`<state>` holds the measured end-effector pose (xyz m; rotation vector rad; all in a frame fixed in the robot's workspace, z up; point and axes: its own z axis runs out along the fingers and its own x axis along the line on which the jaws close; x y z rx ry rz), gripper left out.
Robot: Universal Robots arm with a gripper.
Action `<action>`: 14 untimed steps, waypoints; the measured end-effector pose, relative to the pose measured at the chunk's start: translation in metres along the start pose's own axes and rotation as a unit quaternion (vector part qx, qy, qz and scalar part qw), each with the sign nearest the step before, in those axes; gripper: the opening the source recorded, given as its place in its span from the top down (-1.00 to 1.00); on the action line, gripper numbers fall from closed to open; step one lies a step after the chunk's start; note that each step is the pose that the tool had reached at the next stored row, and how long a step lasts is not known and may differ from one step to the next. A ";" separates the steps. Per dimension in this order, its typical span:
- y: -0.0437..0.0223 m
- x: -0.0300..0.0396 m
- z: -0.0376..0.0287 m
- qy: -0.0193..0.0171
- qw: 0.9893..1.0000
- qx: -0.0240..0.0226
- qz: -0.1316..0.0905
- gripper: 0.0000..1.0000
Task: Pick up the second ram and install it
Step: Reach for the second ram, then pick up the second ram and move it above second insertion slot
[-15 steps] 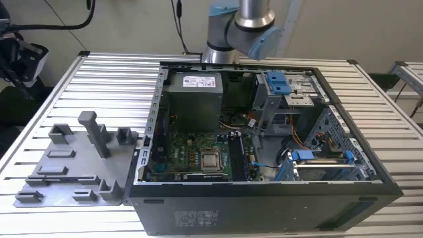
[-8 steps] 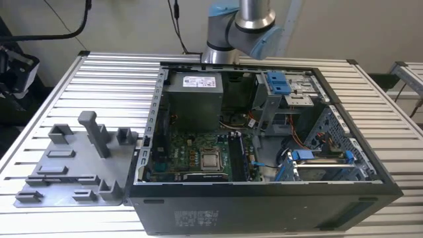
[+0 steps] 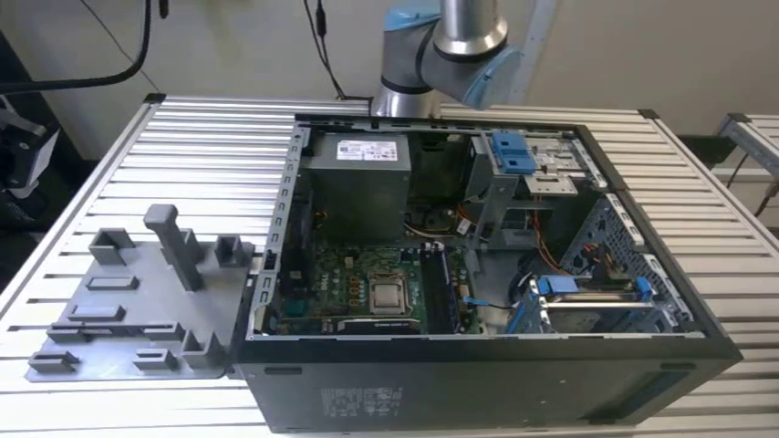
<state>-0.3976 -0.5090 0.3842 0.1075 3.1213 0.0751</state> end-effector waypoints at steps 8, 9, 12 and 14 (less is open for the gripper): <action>-0.0001 0.0000 0.0001 0.002 1.000 0.000 0.000 0.79; -0.0001 0.0000 0.0000 0.002 1.000 0.000 0.000 0.79; -0.0001 0.0000 0.0001 0.003 1.000 0.000 0.000 0.79; -0.0001 0.0000 0.0001 0.003 1.000 0.000 0.000 0.79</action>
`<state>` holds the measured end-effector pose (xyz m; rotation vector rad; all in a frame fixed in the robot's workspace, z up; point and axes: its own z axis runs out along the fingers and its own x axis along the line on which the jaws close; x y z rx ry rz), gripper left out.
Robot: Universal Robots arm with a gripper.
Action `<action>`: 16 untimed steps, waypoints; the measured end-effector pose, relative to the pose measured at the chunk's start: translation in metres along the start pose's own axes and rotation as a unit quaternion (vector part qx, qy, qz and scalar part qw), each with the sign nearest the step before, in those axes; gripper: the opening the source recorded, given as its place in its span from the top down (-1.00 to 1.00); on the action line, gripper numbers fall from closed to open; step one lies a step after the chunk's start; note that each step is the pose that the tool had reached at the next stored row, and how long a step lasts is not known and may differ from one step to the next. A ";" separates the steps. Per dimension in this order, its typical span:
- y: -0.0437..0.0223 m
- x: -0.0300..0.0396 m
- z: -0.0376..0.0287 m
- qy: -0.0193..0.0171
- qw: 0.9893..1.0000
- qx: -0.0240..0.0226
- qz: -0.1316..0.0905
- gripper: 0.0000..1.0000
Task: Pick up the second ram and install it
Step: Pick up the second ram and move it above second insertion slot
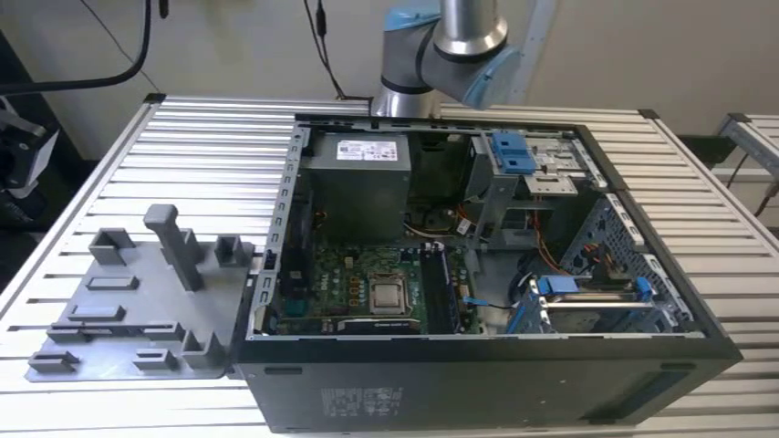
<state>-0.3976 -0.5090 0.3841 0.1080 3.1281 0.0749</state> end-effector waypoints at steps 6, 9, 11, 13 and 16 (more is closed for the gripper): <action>0.0000 0.0000 0.0000 0.002 1.000 0.000 0.000 0.79; 0.0000 0.0000 0.0000 0.002 1.000 0.000 0.000 0.79; 0.0000 0.0000 0.0000 0.003 1.000 0.001 -0.002 0.79; 0.0000 0.0000 0.0000 0.004 1.000 0.001 -0.010 0.79; 0.0000 0.0000 0.0000 0.005 0.999 0.002 -0.035 0.79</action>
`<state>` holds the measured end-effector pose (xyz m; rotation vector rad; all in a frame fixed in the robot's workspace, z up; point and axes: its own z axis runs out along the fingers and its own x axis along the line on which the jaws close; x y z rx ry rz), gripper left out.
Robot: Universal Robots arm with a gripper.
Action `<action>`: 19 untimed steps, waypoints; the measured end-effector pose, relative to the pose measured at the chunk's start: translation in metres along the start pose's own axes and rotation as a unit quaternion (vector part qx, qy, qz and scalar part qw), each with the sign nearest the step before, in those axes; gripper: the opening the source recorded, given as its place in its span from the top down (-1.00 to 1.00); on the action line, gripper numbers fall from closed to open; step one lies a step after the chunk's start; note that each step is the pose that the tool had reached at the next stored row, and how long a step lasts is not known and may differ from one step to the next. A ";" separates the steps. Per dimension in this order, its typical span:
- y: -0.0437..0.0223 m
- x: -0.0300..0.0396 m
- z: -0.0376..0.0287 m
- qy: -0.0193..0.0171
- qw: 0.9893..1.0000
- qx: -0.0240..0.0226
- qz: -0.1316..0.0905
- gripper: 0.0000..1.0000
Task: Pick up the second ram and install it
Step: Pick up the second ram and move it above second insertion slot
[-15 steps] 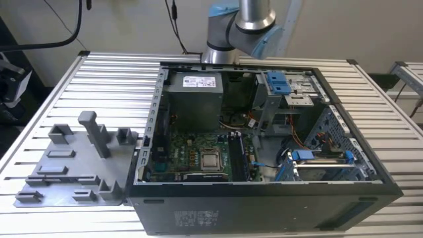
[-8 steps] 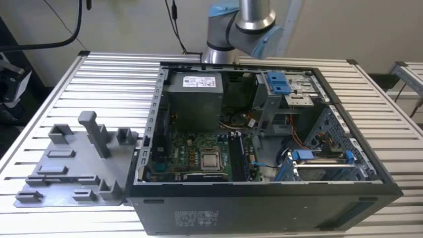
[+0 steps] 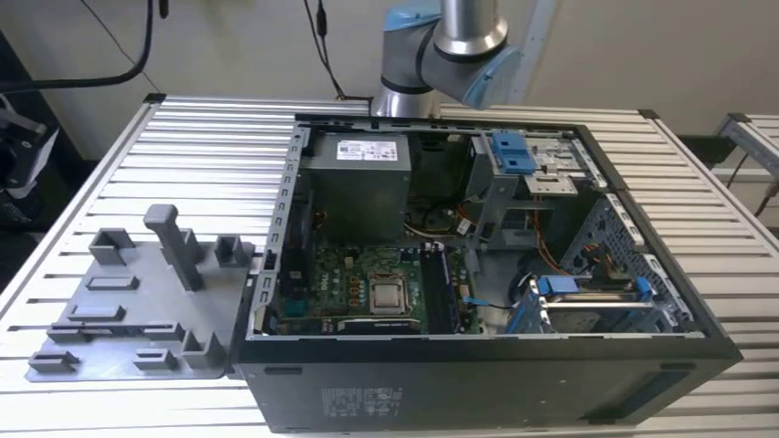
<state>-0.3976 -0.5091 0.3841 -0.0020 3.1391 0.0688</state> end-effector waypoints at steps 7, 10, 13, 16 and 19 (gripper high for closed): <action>0.0000 0.0000 0.0000 0.003 0.998 0.002 -0.063 0.79; 0.0000 0.0001 0.0000 0.004 0.996 0.003 -0.090 0.79; 0.0000 0.0001 0.0000 0.005 0.993 0.003 -0.117 0.79; 0.0000 0.0001 0.0000 0.006 0.989 0.003 -0.145 0.79; 0.0000 0.0001 0.0000 0.007 0.985 0.003 -0.171 0.79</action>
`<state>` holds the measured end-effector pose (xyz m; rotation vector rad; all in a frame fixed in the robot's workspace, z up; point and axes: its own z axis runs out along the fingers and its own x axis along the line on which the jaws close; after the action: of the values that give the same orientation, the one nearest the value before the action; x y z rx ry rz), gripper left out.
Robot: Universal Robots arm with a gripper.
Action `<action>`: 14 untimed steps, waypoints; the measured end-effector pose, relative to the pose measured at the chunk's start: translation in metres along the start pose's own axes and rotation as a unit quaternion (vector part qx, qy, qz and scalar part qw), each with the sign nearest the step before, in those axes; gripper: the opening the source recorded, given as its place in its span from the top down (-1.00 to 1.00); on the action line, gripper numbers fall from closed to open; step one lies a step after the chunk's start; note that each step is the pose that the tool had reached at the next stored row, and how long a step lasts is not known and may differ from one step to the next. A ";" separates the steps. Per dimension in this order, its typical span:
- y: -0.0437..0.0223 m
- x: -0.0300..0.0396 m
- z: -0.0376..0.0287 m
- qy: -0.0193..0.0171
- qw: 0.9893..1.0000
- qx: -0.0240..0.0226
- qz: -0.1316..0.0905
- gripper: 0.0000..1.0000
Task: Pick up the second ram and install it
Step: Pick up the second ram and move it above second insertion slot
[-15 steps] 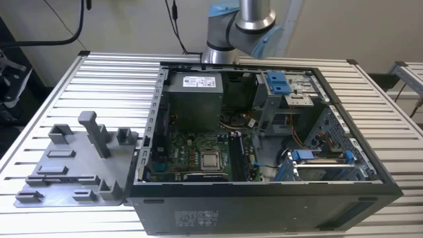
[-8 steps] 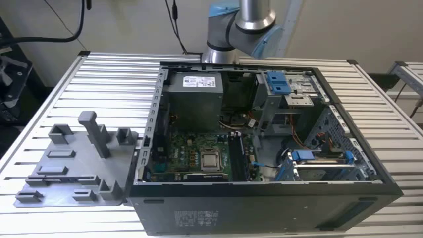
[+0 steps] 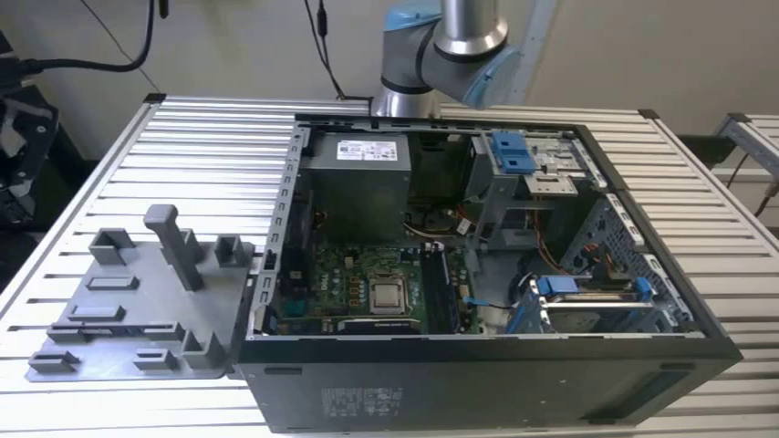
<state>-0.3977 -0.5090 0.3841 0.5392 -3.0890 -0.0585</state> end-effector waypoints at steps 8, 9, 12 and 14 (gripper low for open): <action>0.0000 0.0000 0.0000 0.003 0.997 0.000 -0.073 0.79; 0.0000 0.0000 0.0000 0.003 0.997 0.000 -0.082 0.79; 0.0000 0.0000 0.0000 0.004 0.994 0.000 -0.109 0.79; 0.0000 0.0000 0.0000 0.005 0.992 0.000 -0.127 0.79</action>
<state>-0.3977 -0.5090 0.3841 0.9273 -2.9906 -0.0568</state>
